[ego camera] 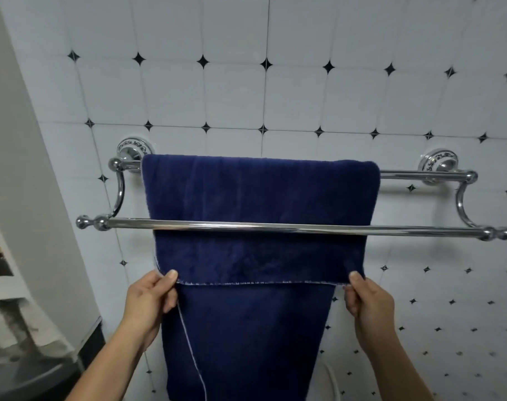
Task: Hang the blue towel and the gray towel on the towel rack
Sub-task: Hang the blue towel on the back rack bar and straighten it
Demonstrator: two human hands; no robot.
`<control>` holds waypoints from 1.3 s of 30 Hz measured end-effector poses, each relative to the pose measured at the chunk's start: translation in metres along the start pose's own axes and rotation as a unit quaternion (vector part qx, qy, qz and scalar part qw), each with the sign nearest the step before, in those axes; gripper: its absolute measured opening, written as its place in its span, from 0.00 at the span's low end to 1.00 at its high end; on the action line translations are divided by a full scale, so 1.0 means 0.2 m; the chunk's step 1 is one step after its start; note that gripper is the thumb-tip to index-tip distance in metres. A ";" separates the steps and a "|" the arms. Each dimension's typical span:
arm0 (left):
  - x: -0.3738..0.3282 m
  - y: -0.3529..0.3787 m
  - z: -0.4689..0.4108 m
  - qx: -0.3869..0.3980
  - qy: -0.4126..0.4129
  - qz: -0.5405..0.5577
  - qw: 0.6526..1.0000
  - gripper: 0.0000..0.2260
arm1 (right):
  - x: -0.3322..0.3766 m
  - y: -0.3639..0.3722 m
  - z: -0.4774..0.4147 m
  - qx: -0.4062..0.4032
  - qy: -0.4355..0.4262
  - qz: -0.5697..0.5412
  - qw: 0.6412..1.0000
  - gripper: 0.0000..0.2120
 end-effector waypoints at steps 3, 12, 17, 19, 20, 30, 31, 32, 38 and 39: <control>0.10 -0.05 0.09 -0.014 -0.037 -0.017 0.999 0.15 | -0.12 -0.03 0.08 0.008 0.042 0.019 0.999 0.24; 0.29 -0.18 0.35 -0.037 -0.142 -0.040 0.988 0.12 | -0.34 -0.07 0.39 -0.005 0.149 0.057 0.987 0.25; 0.34 -0.23 0.44 -0.031 -0.182 -0.061 0.981 0.07 | -0.32 -0.04 0.56 -0.023 0.180 0.050 0.982 0.24; 0.37 -0.25 0.50 -0.027 -0.198 -0.073 0.977 0.07 | -0.33 -0.05 0.64 -0.032 0.194 0.053 0.979 0.24; 0.39 -0.25 0.54 -0.025 -0.204 -0.075 0.976 0.08 | -0.34 -0.06 0.67 -0.033 0.200 0.063 0.977 0.24; 0.29 -0.23 0.63 0.004 -0.244 -0.097 0.965 0.07 | -0.16 -0.10 0.76 0.028 0.324 0.279 0.903 0.30; 0.23 -0.22 0.59 0.000 -0.219 -0.107 0.970 0.09 | -0.08 -0.11 0.71 0.017 0.297 0.349 0.888 0.32; 0.14 -0.22 0.56 -0.020 -0.177 -0.130 0.975 0.09 | 0.01 -0.11 0.67 -0.016 0.245 0.402 0.882 0.32; -0.59 -0.12 0.43 -0.126 0.168 -0.212 0.954 0.08 | 0.69 0.04 0.30 -0.109 -0.060 0.429 0.895 0.20; -0.72 -0.07 0.40 -0.126 0.208 -0.208 0.948 0.06 | 0.80 0.08 0.24 -0.118 -0.093 0.428 0.891 0.20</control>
Point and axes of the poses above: each hand's wrist, its own z-axis away from the middle knuckle, its own y-axis out of the palm, x = y × z, the point moved 1 cm from there along -z, towards the middle knuckle, and after that the axes turned 10 degrees about x, right-handed, at the moved point
